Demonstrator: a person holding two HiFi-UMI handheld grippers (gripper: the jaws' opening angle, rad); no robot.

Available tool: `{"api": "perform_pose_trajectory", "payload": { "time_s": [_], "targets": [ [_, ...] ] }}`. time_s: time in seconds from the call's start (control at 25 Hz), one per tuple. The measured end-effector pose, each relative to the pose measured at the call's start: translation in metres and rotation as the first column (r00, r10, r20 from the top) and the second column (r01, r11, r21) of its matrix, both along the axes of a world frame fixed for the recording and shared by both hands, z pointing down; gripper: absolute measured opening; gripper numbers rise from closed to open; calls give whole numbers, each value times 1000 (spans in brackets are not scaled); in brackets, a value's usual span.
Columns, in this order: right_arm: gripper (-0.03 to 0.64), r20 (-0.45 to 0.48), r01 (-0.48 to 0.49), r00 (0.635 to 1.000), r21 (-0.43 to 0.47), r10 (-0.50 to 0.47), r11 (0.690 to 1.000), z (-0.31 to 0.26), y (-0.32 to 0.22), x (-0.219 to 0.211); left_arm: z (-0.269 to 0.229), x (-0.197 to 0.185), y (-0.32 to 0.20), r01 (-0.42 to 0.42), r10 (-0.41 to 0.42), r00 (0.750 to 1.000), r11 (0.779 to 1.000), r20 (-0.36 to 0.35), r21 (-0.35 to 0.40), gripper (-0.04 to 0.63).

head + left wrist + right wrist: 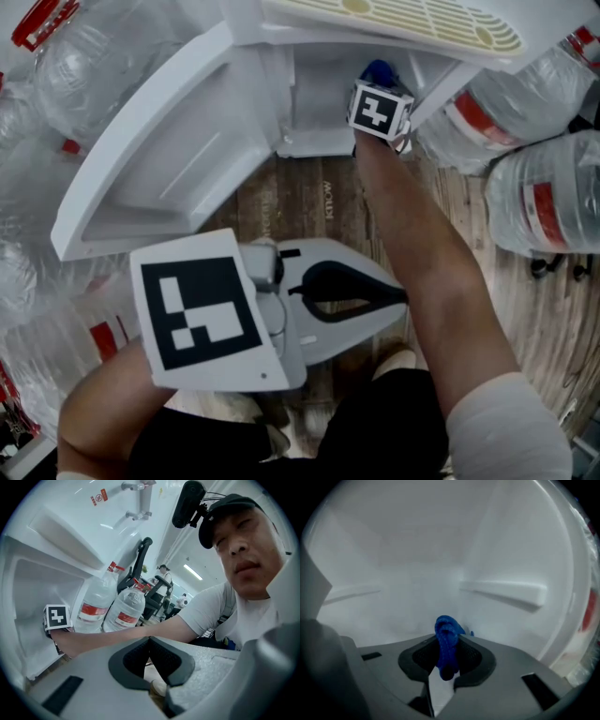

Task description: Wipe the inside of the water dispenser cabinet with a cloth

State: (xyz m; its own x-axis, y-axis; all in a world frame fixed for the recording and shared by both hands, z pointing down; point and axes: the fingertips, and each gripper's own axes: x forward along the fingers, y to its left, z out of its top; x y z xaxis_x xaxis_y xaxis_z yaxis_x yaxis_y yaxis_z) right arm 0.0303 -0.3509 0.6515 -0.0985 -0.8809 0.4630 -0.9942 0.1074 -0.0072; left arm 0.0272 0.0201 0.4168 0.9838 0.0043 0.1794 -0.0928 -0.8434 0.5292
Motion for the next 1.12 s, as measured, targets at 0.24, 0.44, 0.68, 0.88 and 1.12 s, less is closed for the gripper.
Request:
{"api": "perform_pose_trajectory", "payload": {
  "time_s": [0.24,0.44,0.68,0.88,1.12],
  "targets": [
    [83,-22,21,1000,-6,-21,1000,5,21,9,-2,5,0,-9,9,1000,1000,-7,5,0],
    [83,-45,56,997,-12,-57,998,9,39,15,-3,11,2,-27,27,1000,1000,-14,11,0],
    [83,-75,104,991,-35,-106,994,14,61,25,-2,16,2,-40,41,999,999,-16,15,0],
    [83,-80,121,989,-44,-125,992,20,74,38,1,22,1,-51,52,999,999,-16,12,0],
    [83,-93,170,981,-43,-173,985,16,84,51,2,36,-3,-67,67,998,998,-21,7,0]
  ]
}}
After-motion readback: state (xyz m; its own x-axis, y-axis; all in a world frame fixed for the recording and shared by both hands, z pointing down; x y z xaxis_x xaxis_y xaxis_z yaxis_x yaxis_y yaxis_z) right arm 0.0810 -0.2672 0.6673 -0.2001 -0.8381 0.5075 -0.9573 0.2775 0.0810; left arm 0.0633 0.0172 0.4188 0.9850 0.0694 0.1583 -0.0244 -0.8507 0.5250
